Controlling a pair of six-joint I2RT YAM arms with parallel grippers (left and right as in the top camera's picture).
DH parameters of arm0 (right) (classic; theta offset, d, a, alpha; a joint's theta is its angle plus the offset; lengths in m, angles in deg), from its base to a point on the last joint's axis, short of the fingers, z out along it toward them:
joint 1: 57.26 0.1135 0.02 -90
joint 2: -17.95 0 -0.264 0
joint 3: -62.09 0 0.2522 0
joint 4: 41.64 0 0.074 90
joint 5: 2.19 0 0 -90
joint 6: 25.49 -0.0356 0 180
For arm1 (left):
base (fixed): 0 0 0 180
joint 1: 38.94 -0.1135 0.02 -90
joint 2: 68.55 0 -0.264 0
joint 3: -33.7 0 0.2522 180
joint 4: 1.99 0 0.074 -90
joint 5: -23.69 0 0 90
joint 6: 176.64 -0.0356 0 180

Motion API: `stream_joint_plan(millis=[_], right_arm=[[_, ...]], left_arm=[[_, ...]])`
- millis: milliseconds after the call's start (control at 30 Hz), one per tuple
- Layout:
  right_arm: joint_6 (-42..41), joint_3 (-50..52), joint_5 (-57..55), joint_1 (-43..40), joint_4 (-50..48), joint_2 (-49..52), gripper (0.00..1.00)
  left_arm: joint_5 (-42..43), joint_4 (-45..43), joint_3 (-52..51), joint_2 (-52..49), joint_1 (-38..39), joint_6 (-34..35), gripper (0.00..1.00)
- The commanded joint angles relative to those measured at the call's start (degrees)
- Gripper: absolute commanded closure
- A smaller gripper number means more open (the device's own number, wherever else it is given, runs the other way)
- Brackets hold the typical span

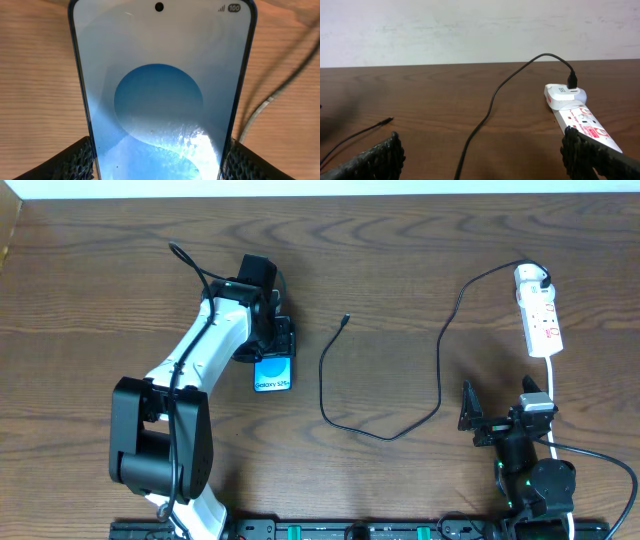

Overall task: Plug charger to phone and switch on socket
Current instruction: 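Lower the left gripper and grasp the phone's bottom edge, then lift the phone upright with the left gripper toward the center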

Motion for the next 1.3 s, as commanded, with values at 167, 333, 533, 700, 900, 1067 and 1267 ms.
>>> stream_joint_plan(millis=[167, 333, 533, 700, 900, 1067, 1267], right_arm=[[0.48, 0.2, -0.46, -0.46, 0.11, -0.24, 0.01], [0.48, 0.2, -0.46, -0.44, 0.11, -0.24, 0.01], [0.48, 0.2, -0.46, -0.46, 0.11, -0.24, 0.01], [0.48, 0.2, -0.46, -0.46, 0.11, -0.24, 0.01], [0.48, 0.2, -0.46, -0.44, 0.11, -0.24, 0.01], [0.48, 0.2, -0.46, -0.46, 0.11, -0.24, 0.01], [0.48, 0.2, -0.46, -0.46, 0.11, -0.24, 0.01]], left_arm=[[12.79, 0.24, 1.29, 1.11, 0.09, 0.7, 0.29], [20.87, 0.17, 1.31, 1.11, 0.09, 0.7, 0.29], [30.38, -0.57, 1.31, 1.11, 0.07, 0.7, 0.29], [37.92, -1.97, 1.31, 1.11, 0.07, 0.72, 0.29], [45.88, -5.44, 1.31, 1.11, 0.07, 4.83, 0.29], [51.95, -10.1, 1.31, 1.11, -0.22, 10.23, 0.29], [55.32, -17.22, 1.31, 1.11, -1.62, 19.69, 0.29]])
